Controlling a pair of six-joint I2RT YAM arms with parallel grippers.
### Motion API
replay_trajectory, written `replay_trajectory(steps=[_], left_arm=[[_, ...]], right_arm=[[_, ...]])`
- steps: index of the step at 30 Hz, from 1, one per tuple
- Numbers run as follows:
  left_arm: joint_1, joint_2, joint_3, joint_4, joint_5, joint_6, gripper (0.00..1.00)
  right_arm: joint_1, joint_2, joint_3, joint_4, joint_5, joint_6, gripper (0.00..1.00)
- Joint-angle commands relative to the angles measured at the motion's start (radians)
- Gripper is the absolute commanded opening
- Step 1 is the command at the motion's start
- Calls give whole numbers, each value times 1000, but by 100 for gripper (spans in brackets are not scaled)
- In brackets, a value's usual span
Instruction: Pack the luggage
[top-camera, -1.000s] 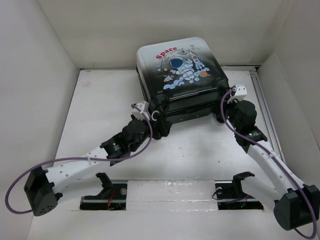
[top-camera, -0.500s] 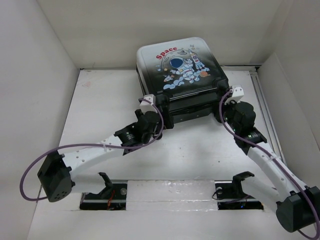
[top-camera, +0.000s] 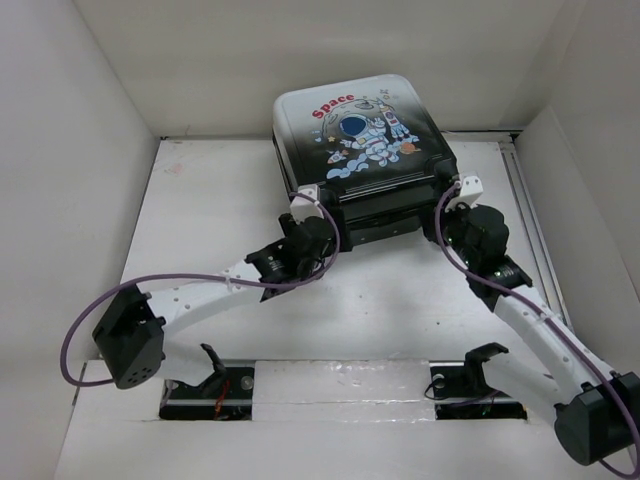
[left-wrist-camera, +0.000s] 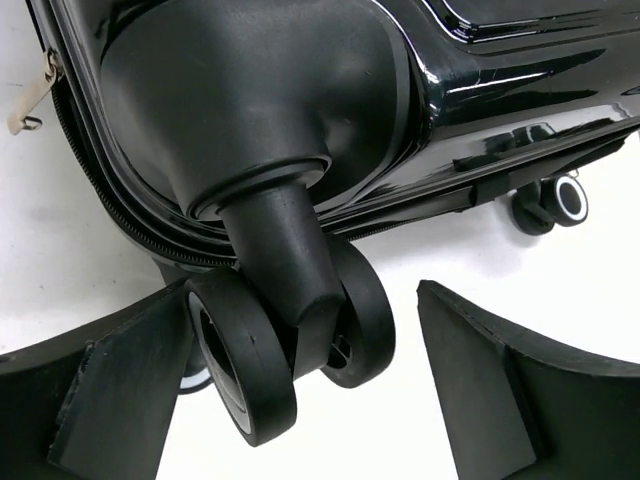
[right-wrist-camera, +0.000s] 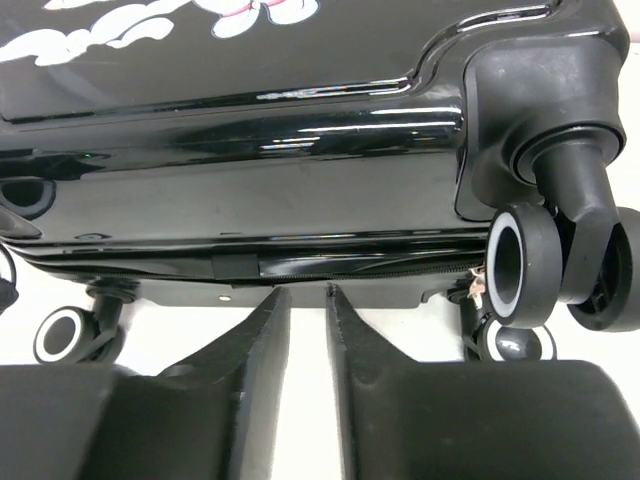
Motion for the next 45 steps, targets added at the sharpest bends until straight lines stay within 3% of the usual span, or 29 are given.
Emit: replay_trajectory(steps=[1,3,4,5,9,11,16,19,22,24,28,30,39,45], left_arm=[[-2,1,32,43,-1,3,85],[-2,1,32,53,-1,3,77],[-2,1,32,53,-1,3,66],[-2,1,32,53,-1,3,44],[-2,-8,32,71,22,12,1],[-2,-32,22,83,31,12,0],[-2,-108,-24,132,59,30,0],[-2,-146,-24,142,68,31,0],[-2,-200,-33,174,88,40,0],[-2,-221,-33,188,100,52,0],[-2,-243,-33,207,120,63,0],[-2,-243,-33,223,133,63,0],[-2,-243,-13,281,209,63,0],[7,-252,-13,303,228,63,0]], right_arm=[[16,-26,2,52,-14,-11,27],[16,-48,2,52,-24,-11,49],[16,-57,2,41,-24,-11,57],[16,-66,2,32,-24,-11,63],[16,-130,-54,32,-34,-11,63],[16,-152,-123,79,-96,-11,60],[16,-140,-340,398,-123,116,28],[5,-86,-381,536,-109,130,22],[5,-88,-419,616,-84,139,23],[-7,-117,-465,686,-48,148,37],[-76,-138,-530,800,-69,144,48],[-112,-73,-530,832,-118,144,51],[-355,167,-518,1098,-440,210,51],[-433,365,-498,1255,-535,256,50]])
